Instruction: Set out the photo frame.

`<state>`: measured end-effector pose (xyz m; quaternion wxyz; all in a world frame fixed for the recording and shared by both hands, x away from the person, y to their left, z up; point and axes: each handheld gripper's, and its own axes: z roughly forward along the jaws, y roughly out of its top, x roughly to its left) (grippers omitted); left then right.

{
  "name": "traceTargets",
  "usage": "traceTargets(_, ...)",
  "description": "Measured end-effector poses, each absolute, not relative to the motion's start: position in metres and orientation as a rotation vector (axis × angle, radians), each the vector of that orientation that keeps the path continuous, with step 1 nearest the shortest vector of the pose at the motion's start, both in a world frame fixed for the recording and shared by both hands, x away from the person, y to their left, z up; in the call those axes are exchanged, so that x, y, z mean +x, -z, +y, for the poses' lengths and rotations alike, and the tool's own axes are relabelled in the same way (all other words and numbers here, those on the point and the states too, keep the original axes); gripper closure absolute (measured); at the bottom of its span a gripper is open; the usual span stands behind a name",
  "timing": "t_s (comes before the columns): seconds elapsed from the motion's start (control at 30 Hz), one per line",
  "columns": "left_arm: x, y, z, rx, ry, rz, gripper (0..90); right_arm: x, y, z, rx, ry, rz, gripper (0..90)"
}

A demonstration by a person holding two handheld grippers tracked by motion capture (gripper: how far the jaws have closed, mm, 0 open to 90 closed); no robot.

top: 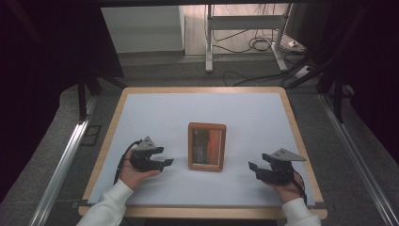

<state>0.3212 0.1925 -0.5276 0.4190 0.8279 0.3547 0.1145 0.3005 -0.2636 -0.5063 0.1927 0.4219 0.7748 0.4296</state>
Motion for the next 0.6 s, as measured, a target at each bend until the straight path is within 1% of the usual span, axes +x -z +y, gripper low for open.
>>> traceTargets(0.23,0.317,0.527,0.195,2.069,-0.298,0.905,31.6,0.300,0.511,-0.277,1.185,-1.191,2.167,28.8)
traceTargets(0.6,0.317,0.527,0.197,2.064,-0.306,0.912,31.2,0.303,0.513,-0.270,1.157,-1.162,2.164,24.9)
